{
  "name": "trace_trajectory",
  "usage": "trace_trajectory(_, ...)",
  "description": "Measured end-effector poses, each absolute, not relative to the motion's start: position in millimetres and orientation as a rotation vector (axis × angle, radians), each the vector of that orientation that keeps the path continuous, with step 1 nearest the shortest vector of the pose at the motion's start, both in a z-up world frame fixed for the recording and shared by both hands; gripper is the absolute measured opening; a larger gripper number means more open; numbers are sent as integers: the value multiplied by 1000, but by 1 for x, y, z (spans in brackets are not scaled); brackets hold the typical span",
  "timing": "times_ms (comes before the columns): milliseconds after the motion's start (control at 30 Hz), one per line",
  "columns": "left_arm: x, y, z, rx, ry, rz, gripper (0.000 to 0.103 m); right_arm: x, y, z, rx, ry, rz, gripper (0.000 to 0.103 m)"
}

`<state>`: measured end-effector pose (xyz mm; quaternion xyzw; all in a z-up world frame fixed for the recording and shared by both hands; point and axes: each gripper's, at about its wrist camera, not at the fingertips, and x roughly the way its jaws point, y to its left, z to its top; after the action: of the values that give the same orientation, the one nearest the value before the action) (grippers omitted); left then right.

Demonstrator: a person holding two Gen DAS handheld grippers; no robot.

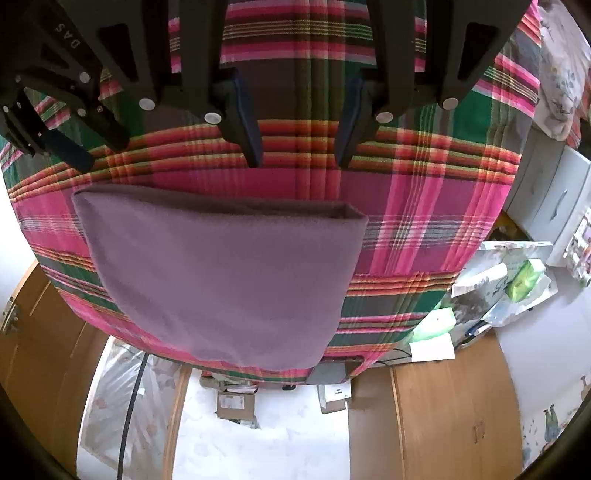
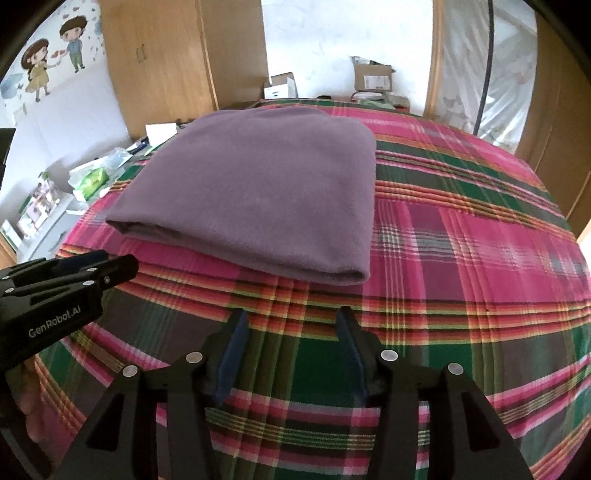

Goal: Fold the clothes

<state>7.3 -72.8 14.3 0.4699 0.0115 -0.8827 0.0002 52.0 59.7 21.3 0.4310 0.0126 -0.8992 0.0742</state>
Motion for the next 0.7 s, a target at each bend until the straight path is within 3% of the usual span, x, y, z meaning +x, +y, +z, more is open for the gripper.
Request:
trace_trajectory(300,4,-72,10,1444,18,-2776,40,48,54,18,1301,79,-2744,53)
trace_trajectory(433,3,-72,8,1407,19,-2788,41,46,53,18,1314,86,-2765,63)
trace_trajectory(700,1,-74,7,1355,13,-2824,46,43,54,17,1328,70,-2776,68)
